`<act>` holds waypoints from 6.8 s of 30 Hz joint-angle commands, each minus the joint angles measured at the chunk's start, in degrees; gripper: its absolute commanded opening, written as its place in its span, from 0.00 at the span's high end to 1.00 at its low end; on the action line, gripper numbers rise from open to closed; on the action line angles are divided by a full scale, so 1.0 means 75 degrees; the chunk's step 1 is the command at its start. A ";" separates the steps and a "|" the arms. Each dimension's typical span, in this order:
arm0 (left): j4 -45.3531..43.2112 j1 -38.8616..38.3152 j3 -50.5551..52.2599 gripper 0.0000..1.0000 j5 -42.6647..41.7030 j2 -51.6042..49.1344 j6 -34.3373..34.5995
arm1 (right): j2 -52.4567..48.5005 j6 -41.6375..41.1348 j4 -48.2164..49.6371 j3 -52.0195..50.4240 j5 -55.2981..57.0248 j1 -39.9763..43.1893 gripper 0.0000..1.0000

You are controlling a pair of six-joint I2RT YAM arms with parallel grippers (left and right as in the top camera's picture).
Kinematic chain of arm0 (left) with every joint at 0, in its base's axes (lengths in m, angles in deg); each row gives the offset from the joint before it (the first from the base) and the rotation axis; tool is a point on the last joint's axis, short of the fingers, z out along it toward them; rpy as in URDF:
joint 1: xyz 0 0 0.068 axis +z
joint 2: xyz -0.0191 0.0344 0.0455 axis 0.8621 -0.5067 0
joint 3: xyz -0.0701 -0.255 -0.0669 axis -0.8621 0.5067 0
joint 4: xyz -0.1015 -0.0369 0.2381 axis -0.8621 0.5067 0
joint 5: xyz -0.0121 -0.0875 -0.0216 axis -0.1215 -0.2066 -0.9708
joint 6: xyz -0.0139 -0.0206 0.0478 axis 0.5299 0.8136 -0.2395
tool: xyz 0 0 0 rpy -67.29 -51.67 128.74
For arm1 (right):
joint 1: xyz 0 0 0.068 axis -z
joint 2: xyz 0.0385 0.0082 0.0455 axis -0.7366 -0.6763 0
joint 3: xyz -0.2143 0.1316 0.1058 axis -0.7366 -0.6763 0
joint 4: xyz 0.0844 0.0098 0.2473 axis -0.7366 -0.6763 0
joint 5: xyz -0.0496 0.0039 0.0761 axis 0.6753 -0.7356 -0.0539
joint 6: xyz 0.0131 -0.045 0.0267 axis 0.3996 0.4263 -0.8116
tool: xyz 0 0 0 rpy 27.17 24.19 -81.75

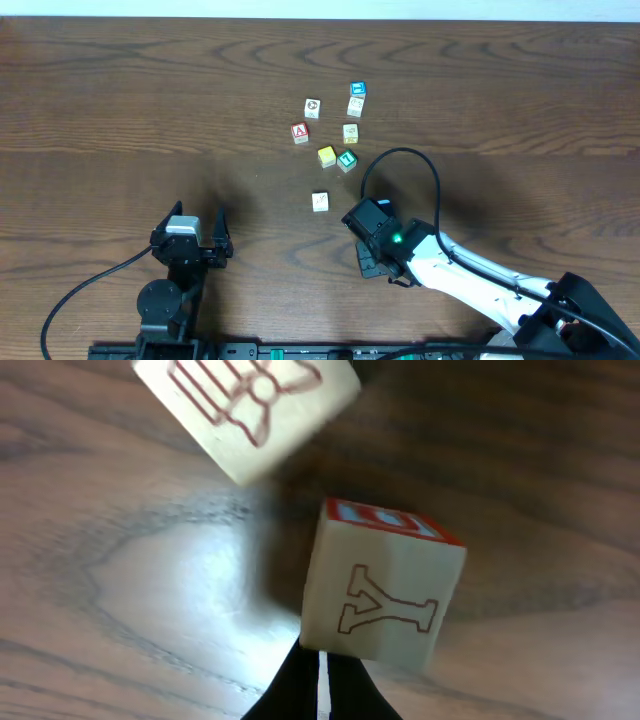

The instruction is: Lift 5 blocks

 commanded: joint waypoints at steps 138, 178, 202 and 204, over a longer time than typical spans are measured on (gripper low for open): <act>0.0303 0.0038 0.0093 0.27 -0.0134 0.0003 0.0041 | 0.0070 -0.0568 0.0577 -0.0038 0.0463 0.0303 0.99; 0.0303 0.0038 0.0093 0.27 -0.0131 0.0003 0.0041 | 0.0070 -0.1364 -0.0460 -0.0038 0.0682 0.0300 0.99; 0.0303 0.0038 0.0093 0.28 -0.0134 0.0003 0.0041 | 0.0067 0.0586 0.0994 -0.0038 0.0758 0.1504 0.98; 0.0303 0.0038 0.0093 0.27 -0.0134 0.0003 0.0041 | 0.0067 0.0589 0.1011 -0.0038 0.0758 0.1504 0.98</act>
